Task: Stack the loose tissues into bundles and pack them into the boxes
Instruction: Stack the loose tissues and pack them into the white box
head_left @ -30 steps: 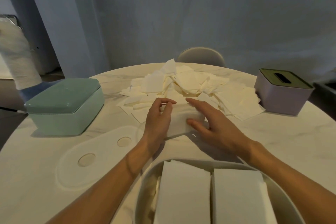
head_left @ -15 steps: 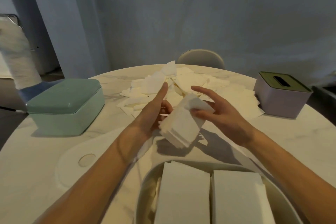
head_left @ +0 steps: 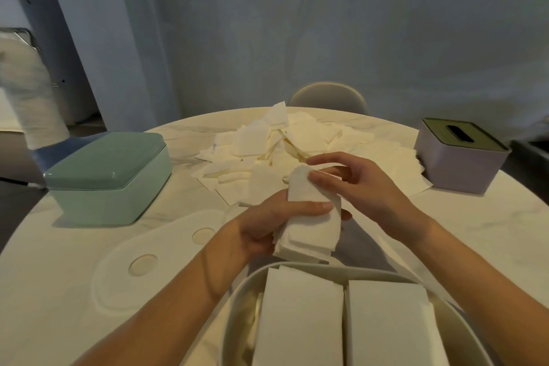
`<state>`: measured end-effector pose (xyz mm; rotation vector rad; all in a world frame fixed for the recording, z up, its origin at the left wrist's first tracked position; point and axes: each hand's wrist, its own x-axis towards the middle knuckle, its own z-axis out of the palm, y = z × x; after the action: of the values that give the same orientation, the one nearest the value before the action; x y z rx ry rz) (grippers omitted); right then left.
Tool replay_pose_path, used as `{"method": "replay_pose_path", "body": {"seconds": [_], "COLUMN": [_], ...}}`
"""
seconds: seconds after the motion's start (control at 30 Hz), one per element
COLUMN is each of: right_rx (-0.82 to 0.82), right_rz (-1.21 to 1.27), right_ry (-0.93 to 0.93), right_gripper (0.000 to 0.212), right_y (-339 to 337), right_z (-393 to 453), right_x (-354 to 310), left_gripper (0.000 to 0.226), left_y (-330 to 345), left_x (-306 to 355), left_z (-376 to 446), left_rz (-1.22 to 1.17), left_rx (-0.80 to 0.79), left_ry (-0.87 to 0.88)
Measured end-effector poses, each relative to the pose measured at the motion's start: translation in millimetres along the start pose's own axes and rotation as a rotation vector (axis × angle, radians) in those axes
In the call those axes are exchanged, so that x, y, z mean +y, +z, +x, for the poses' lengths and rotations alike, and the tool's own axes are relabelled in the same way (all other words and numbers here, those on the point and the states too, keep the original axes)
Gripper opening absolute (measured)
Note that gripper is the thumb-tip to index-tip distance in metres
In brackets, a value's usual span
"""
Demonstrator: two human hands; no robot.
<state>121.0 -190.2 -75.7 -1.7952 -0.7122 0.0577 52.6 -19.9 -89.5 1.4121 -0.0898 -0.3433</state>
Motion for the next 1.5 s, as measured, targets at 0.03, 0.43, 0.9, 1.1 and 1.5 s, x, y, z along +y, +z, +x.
{"method": "replay_pose_path", "body": {"seconds": [0.03,0.43,0.9,1.1,1.5], "right_rx": [0.057,-0.293,-0.260,-0.124,-0.133], "right_rz": [-0.014,0.405,0.524,-0.075,-0.037], "right_ry": [-0.004,0.474,0.525,0.108,0.086], "right_gripper": [0.035,0.056,0.046,0.084,0.044], "right_y": [3,35,29,-6,-4], "right_z": [0,-12,-9,-3,-2], "right_x": [-1,3,6,1,28], "left_gripper": [0.026,0.012,0.045,0.084,0.041], "left_y": [0,-23,-20,-21,-37], "left_x": [0,2,-4,2,-14], "left_z": [-1,10,13,11,8], "left_rz": [-0.033,-0.697,-0.462,0.602,0.677], "left_rx": [-0.017,0.238,0.356,0.323,0.555], "left_ry": [0.009,0.249,0.336,0.205,0.388]}}
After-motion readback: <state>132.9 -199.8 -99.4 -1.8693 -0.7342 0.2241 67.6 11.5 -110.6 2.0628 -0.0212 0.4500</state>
